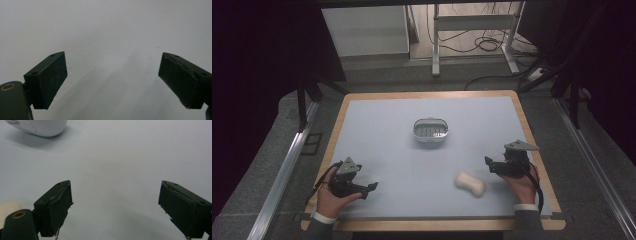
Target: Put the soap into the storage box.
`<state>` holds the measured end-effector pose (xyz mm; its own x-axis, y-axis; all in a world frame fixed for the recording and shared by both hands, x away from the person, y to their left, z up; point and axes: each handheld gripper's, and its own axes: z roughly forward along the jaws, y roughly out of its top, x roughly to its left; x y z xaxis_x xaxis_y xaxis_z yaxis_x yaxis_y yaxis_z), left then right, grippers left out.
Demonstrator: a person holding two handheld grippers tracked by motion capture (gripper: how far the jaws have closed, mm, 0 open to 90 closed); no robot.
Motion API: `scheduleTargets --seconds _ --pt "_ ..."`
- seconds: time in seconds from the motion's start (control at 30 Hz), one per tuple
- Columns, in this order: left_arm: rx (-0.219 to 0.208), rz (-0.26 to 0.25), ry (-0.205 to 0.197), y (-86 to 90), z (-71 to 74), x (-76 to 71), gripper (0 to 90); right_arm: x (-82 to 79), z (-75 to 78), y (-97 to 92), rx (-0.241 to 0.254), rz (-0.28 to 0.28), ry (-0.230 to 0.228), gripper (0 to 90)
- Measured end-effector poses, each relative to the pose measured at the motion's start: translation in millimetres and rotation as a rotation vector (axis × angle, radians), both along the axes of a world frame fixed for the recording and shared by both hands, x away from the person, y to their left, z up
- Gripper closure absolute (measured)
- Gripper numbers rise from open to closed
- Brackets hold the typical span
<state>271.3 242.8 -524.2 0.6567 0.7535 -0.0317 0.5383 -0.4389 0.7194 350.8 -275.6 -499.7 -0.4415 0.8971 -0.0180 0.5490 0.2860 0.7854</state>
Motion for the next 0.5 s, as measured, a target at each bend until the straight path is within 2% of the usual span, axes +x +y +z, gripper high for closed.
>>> scheduleTargets --seconds 0.1,0.2,0.5 --pt "-0.001 -0.002 -0.001 -0.1 -0.4 0.0 8.8 -1.3 0.6 0.1 -0.006 0.002 -0.003 11.8" --pt "-0.005 -0.013 0.003 -1.1 -0.9 0.1 8.8 -2.9 2.2 0.4 0.024 0.002 -0.018 12.9" --pt "-0.007 -0.014 0.007 -1.8 -1.6 1.0 8.8 -1.0 -0.2 0.9 0.006 -0.001 -0.008 13.0"
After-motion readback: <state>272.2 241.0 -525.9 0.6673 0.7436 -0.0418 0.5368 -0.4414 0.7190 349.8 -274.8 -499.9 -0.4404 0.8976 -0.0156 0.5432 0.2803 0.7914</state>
